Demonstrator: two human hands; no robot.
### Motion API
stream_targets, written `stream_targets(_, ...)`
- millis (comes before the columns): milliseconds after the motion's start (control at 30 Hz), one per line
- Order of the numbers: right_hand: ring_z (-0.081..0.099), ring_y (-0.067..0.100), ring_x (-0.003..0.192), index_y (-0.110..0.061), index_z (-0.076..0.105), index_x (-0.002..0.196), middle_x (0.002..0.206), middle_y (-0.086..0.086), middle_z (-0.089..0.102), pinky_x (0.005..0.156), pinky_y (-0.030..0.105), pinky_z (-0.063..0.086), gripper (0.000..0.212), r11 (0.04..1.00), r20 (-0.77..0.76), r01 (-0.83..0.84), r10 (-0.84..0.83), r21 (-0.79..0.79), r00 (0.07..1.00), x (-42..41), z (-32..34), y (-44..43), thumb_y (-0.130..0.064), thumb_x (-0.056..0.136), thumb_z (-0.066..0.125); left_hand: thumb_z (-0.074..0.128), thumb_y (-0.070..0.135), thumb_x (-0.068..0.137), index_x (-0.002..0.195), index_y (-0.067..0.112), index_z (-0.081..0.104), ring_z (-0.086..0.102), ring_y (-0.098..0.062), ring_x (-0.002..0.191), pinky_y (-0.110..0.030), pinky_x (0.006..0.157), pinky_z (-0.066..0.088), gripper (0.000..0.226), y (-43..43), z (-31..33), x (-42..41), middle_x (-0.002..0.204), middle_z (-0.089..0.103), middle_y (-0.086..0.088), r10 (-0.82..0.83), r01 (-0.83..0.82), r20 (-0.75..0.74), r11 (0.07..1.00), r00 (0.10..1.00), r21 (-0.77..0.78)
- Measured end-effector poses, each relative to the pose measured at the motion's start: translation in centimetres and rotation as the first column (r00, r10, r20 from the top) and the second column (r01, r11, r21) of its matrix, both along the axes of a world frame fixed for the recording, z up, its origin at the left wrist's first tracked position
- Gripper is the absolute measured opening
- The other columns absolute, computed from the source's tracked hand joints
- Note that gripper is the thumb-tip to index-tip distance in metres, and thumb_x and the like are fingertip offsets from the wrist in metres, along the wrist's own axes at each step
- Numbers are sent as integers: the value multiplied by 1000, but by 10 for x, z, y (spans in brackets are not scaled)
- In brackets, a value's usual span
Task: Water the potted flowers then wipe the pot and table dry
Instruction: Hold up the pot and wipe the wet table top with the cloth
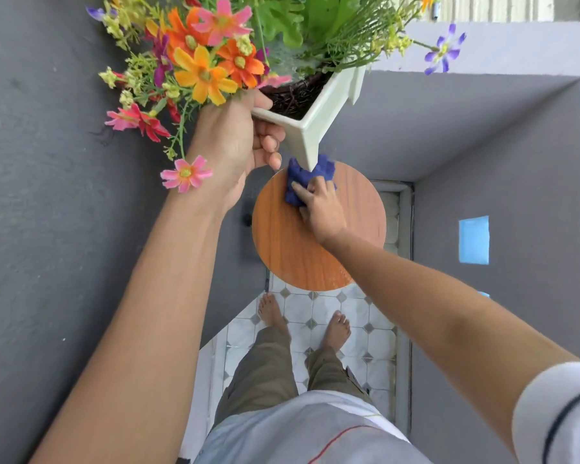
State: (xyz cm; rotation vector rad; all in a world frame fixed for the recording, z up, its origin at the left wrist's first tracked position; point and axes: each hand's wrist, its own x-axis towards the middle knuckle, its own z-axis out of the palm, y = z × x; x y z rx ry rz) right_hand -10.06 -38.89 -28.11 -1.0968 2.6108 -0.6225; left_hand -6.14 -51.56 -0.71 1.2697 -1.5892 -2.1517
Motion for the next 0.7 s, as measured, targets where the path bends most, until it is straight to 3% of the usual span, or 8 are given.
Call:
stream_targets(100, 52, 35, 97, -21, 65, 130, 109, 12, 55, 67, 45, 56, 45, 946, 21, -322, 322, -28, 946, 60, -4, 17, -16, 85, 67, 45, 5, 93, 69, 5, 53, 42, -16, 39, -24, 38, 38, 25, 1, -2, 0, 47, 53, -9, -5, 5, 3, 1000, 1000, 5)
stream_targets(167, 54, 35, 96, -22, 66, 129, 108, 12, 56, 60, 43, 57, 46, 828, 18, -560, 561, -31, 828, 90, -8, 38, -16, 84, 72, 45, 5, 93, 70, 5, 53, 42, -16, 40, -25, 39, 39, 24, 2, -4, 2, 49, 53, -10, -6, 6, 16, 1000, 1000, -5)
stream_targets(267, 55, 35, 94, -21, 64, 132, 108, 13, 56, 54, 41, 56, 47, 759, 31, -650, 651, -19, 759, 94, -11, 65, -14, 86, 73, 45, 4, 93, 71, 5, 54, 42, -17, 41, -26, 39, 39, 24, 4, -6, 4, 50, 54, -11, -11, 12, 33, 1000, 999, -16)
stream_targets(367, 57, 35, 101, -22, 64, 132, 111, 12, 56, 67, 43, 59, 46, 874, -44, -486, 485, -20, 874, 44, -9, 70, -20, 87, 73, 45, 4, 93, 71, 6, 54, 43, -16, 40, -25, 39, 39, 24, 7, -6, 5, 48, 54, -9, -13, 14, 37, 1000, 999, -11)
stream_targets(467, 54, 32, 110, -22, 65, 129, 118, 10, 56, 87, 44, 54, 44, 994, -96, -113, 111, -14, 989, -24, -1, 67, -19, 85, 67, 45, 4, 93, 71, 6, 53, 42, -16, 40, -24, 39, 39, 24, 11, -4, 7, 47, 54, -9, -23, 24, 35, 1000, 999, -18)
stream_targets(567, 51, 35, 107, -16, 64, 129, 115, 14, 53, 78, 45, 54, 48, 970, -8, 242, -242, 13, 970, -53, 2, 67, -10, 82, 65, 46, 4, 93, 70, 6, 53, 43, -17, 41, -25, 39, 39, 24, 14, -5, 8, 49, 54, -10, -31, 32, 39, 999, 999, -31)
stream_targets(633, 50, 33, 105, -18, 62, 132, 114, 11, 51, 75, 43, 54, 51, 956, -12, 290, -290, 31, 957, -42, 1, 66, -10, 82, 66, 46, 5, 92, 71, 6, 54, 43, -16, 41, -25, 39, 39, 23, 15, -7, 9, 50, 54, -10, -35, 37, 48, 999, 998, -34)
stream_targets(700, 50, 30, 101, -22, 62, 132, 112, 7, 51, 75, 42, 53, 52, 976, -21, 214, -214, 32, 977, -14, -2, 70, -12, 81, 70, 46, 5, 92, 71, 6, 54, 44, -16, 40, -25, 39, 40, 22, 18, -7, 8, 49, 55, -10, -38, 40, 55, 999, 998, -33)
